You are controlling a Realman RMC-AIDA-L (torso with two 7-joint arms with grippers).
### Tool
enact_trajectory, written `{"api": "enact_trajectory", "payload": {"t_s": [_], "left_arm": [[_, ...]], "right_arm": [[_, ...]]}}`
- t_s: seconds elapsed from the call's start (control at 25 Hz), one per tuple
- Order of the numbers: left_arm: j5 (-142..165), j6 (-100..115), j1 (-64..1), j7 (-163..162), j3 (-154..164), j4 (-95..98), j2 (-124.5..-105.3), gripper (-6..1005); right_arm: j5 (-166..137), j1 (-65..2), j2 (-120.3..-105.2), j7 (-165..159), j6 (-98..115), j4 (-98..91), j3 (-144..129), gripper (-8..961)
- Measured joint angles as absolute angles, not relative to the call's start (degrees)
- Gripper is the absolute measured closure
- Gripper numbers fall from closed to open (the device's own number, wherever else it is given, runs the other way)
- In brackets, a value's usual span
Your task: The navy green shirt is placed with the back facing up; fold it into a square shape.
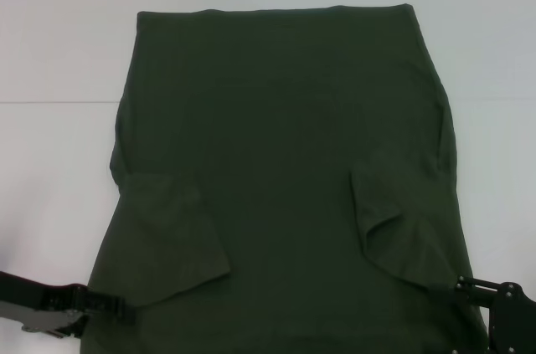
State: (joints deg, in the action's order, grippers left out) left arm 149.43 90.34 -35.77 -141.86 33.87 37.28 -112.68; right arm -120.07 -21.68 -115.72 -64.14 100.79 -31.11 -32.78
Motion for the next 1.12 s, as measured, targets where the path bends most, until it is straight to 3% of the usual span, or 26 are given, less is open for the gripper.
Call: {"api": "enact_trajectory", "payload": {"t_s": [0.28, 0.48, 0.8, 1.12], "left_arm": [[149.4, 90.1, -36.1, -141.9, 35.4, 37.7, -112.84, 165], [149.8, 89.5, -35.5, -142.0, 38.5, 42.7, -114.88, 186], [149.9, 89.4, -35.4, -142.1, 39.0, 43.6, -115.29, 409], [149.9, 89.4, -35.3, -142.7, 39.0, 43.7, -115.0, 788]], "right_arm": [[-119.9, -21.7, -115.61, -64.3, 100.7, -31.1, -32.8, 82], [-119.8, -21.7, -115.43, -64.5, 100.9, -31.1, -32.6, 81], [-119.8, -21.8, -115.31, -65.1, 101.3, -31.1, -32.6, 82], [-119.8, -21.9, -115.31, -65.1, 101.3, -31.1, -32.6, 82]]}}
